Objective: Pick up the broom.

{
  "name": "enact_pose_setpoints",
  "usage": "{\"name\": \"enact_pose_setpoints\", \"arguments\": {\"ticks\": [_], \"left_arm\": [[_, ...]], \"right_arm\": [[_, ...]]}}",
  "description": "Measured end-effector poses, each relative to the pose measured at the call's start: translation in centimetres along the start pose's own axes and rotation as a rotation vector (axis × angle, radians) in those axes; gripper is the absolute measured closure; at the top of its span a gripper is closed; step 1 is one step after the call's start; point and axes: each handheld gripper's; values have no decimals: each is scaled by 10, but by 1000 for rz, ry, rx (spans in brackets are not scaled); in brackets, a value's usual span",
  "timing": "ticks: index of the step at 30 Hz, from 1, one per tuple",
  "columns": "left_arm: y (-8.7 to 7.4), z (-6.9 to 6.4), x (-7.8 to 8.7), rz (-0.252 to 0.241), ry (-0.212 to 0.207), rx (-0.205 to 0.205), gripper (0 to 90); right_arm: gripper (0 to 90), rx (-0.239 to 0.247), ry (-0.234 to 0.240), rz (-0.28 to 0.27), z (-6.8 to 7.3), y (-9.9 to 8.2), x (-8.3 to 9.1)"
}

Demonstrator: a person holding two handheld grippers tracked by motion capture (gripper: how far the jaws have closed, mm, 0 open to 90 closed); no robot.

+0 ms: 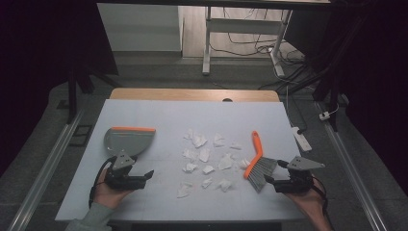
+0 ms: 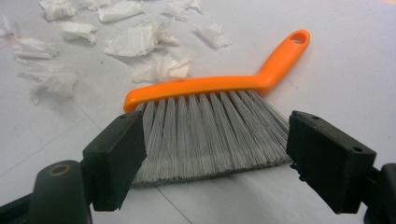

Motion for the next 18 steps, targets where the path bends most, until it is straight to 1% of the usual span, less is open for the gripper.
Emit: {"name": "enact_pose_setpoints", "arguments": {"ticks": [5,13,18], "left_arm": [[0,0,-1,4,10,2,191],[-1,0,0,2,9,3,172],[-1,0,-1,2,10,-2,170]], "right_arm": [[200,3,4,-2,1,0,0],[205,11,7,3,3,1,-1],[214,5,4,1,4,0,-1]]}}
Point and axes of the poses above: each handheld gripper's, and its own axes: x roughly backward along the jaws, y roughly out of its top, z roughly to its left, and after that the axes turned 8 degrees about -z, right-handed
